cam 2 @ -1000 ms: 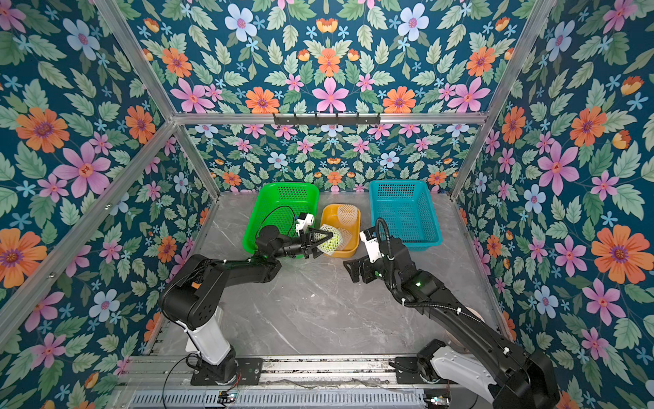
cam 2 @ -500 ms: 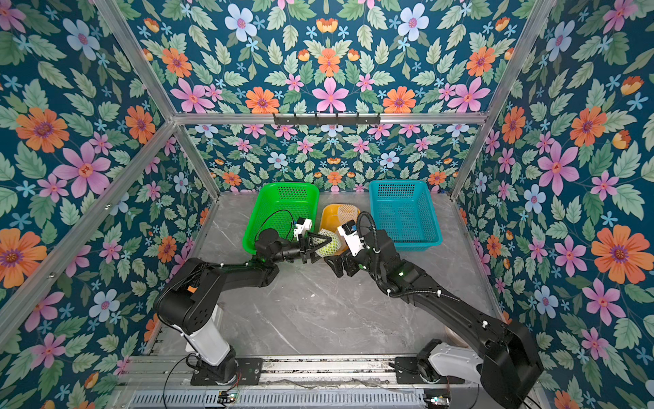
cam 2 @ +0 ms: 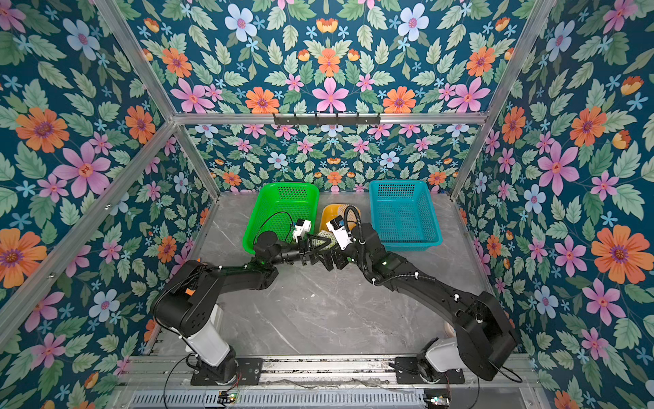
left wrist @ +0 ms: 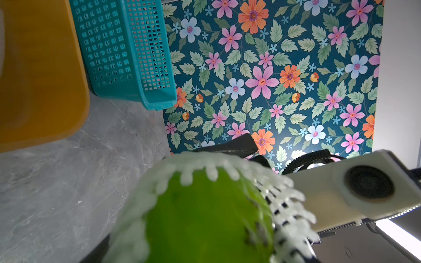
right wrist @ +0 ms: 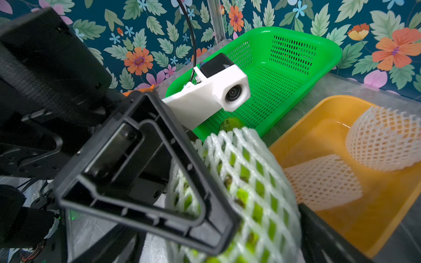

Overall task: Sleeve custard apples in foam nets
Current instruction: Pick up the custard apple from the center of the board.

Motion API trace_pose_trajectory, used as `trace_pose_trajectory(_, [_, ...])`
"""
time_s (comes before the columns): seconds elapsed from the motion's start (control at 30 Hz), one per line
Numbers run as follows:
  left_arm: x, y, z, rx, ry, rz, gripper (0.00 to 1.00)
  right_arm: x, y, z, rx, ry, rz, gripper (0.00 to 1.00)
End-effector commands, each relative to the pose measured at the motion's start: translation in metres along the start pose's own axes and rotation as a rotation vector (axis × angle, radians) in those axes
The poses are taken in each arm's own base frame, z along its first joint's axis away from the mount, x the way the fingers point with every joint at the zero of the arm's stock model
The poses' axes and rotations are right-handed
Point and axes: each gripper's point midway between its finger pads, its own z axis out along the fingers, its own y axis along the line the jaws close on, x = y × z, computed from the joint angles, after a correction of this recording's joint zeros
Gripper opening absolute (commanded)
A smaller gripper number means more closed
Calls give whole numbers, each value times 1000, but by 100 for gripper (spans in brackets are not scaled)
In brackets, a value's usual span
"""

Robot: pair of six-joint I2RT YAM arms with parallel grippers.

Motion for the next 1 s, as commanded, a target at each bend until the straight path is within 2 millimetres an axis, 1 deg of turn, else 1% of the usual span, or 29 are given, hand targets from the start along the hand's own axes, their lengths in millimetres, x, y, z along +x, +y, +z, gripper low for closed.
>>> trace_pose_trajectory(0.0, [1, -14, 0, 41, 6, 48, 73, -12, 2, 2, -11, -47, -34, 98])
trace_pose_trajectory(0.13, [2, -16, 0, 46, 10, 49, 73, -13, -1, 3, 3, -53, -37, 97])
trace_pose_trajectory(0.3, [3, -18, -1, 49, 11, 47, 73, -2, -12, 6, 59, -30, -62, 99])
trace_pose_trajectory(0.43, [3, -17, -2, 45, 7, 40, 73, -1, -13, 9, 64, -22, -78, 99])
trace_pose_trajectory(0.53, [3, -18, -2, 45, 3, 41, 73, -4, -12, 10, 57, -39, -81, 99])
trace_pose_trajectory(0.6, [3, -17, -2, 43, 1, 39, 73, -6, -12, 10, 59, -51, -83, 96])
trace_pose_trajectory(0.77, [2, -17, -2, 43, -2, 39, 73, -7, -10, 8, 51, -64, -88, 81])
trace_pose_trajectory(0.8, [2, -16, -2, 42, -2, 36, 74, -7, -9, 7, 46, -67, -88, 79])
trace_pose_trajectory(0.87, [2, -15, -2, 40, -3, 34, 80, -7, -8, 5, 43, -70, -88, 78])
trace_pose_trajectory(0.93, [1, -15, -3, 38, -15, 38, 99, -6, -8, 4, 44, -70, -89, 77])
trace_pose_trajectory(0.97, [1, -15, -3, 35, -18, 39, 100, -6, -9, 3, 46, -68, -88, 77])
